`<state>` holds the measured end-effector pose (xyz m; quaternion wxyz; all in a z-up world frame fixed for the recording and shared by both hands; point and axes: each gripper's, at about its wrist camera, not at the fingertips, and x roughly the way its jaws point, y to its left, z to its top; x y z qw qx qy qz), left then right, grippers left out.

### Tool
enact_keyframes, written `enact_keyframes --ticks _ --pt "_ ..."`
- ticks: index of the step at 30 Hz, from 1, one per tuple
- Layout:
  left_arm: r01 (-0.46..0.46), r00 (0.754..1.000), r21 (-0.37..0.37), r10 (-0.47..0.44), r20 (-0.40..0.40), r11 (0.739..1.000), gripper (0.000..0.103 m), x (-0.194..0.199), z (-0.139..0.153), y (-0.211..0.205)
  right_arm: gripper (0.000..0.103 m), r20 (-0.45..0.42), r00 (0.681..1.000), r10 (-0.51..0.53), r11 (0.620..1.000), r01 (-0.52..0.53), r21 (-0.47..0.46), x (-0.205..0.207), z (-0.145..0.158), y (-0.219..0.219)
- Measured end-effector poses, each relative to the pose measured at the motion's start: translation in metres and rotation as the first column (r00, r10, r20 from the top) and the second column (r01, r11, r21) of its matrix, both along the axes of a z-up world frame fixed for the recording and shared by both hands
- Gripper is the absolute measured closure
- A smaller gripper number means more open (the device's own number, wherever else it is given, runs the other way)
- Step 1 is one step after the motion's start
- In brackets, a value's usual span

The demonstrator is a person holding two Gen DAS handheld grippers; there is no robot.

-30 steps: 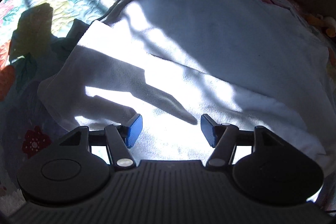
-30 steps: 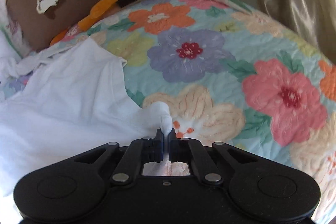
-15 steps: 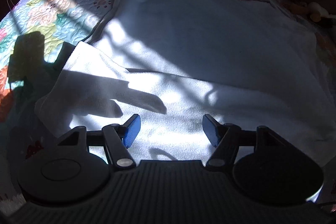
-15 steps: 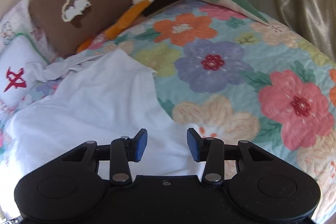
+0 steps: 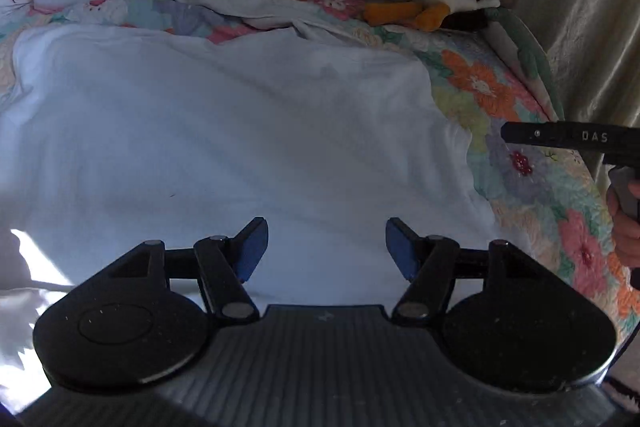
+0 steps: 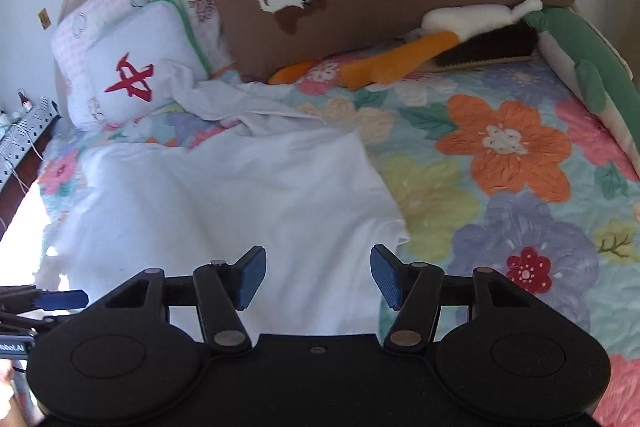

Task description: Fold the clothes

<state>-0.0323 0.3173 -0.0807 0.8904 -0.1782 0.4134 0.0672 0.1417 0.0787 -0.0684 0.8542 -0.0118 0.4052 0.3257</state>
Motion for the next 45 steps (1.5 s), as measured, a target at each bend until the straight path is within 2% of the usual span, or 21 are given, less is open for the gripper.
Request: enact_keyframes --ticks 4,7,10,12,15,16,17,19,22,25,27,28,31,35,37,41,45 --pt "-0.020 1.000 -0.006 0.020 -0.017 1.000 0.038 0.028 -0.021 0.009 0.040 0.033 0.999 0.005 0.999 -0.006 0.035 0.036 -0.018 0.006" --pt "-0.048 0.998 -0.008 0.048 -0.041 0.999 0.039 0.042 -0.032 0.019 0.040 0.077 0.996 0.047 0.999 -0.048 0.014 0.066 -0.026 0.031" --pt "-0.072 0.995 0.001 0.072 -0.072 0.997 0.038 0.050 -0.042 0.027 0.039 0.059 0.997 0.043 0.994 -0.037 -0.099 0.099 -0.042 0.064" --pt "-0.080 0.993 0.001 0.079 -0.085 0.997 0.038 0.051 -0.047 0.032 0.039 0.076 0.995 0.067 0.994 -0.060 -0.090 0.115 -0.051 0.077" --pt "-0.098 0.991 -0.005 0.098 -0.090 0.995 0.038 0.051 -0.052 0.039 0.039 0.023 0.995 0.096 0.994 -0.095 -0.053 0.136 -0.068 0.087" --pt "-0.109 0.990 -0.006 0.108 -0.089 0.994 0.038 0.052 -0.054 0.041 0.050 0.034 0.992 0.125 0.992 -0.124 -0.023 0.137 -0.073 0.089" --pt "-0.120 0.989 -0.007 0.119 -0.089 0.993 0.038 0.052 -0.055 0.043 0.094 0.057 0.988 0.146 0.989 -0.146 -0.005 0.136 -0.075 0.088" --pt "-0.139 0.987 -0.006 0.138 -0.086 0.990 0.038 0.054 -0.058 0.045 0.099 0.122 0.982 0.141 0.990 -0.137 -0.040 0.134 -0.079 0.089" --pt "-0.166 0.982 0.021 0.167 -0.084 0.986 0.038 0.056 -0.061 0.043 0.100 0.221 0.975 0.018 0.999 -0.007 -0.050 0.145 -0.075 0.076" --pt "-0.176 0.978 0.069 0.182 -0.099 0.982 0.038 0.060 -0.063 0.037 0.097 0.169 0.985 -0.016 0.999 0.022 -0.030 0.157 -0.083 0.068" --pt "-0.168 0.975 0.107 0.181 -0.125 0.980 0.038 0.062 -0.063 0.033 0.083 0.194 0.980 -0.040 0.995 0.056 -0.078 0.153 -0.088 0.071" --pt "-0.165 0.973 0.126 0.182 -0.140 0.978 0.038 0.062 -0.062 0.030 0.069 0.192 0.980 -0.050 0.993 0.071 -0.099 0.151 -0.087 0.072" --pt "-0.164 0.966 0.154 0.191 -0.176 0.974 0.033 0.054 -0.054 0.024 0.056 0.135 0.987 -0.084 0.992 0.096 -0.088 0.141 -0.067 0.063" --pt "-0.169 0.954 0.166 0.203 -0.220 0.972 0.029 0.034 -0.039 0.015 0.040 0.064 0.993 -0.095 0.995 0.097 -0.019 0.108 -0.031 0.043" --pt "-0.170 0.954 0.170 0.205 -0.220 0.971 0.024 0.020 -0.027 0.008 0.039 0.070 0.995 -0.067 0.998 0.068 -0.014 0.086 -0.013 0.037" --pt "-0.190 0.952 0.177 0.225 -0.207 0.966 0.021 -0.015 0.000 -0.002 0.035 0.074 0.994 -0.076 0.996 0.078 -0.034 0.045 0.010 0.021" --pt "-0.224 0.952 0.165 0.252 -0.173 0.960 0.016 -0.052 0.030 -0.010 0.033 0.014 0.998 -0.055 0.998 0.055 -0.005 -0.004 0.023 -0.003"
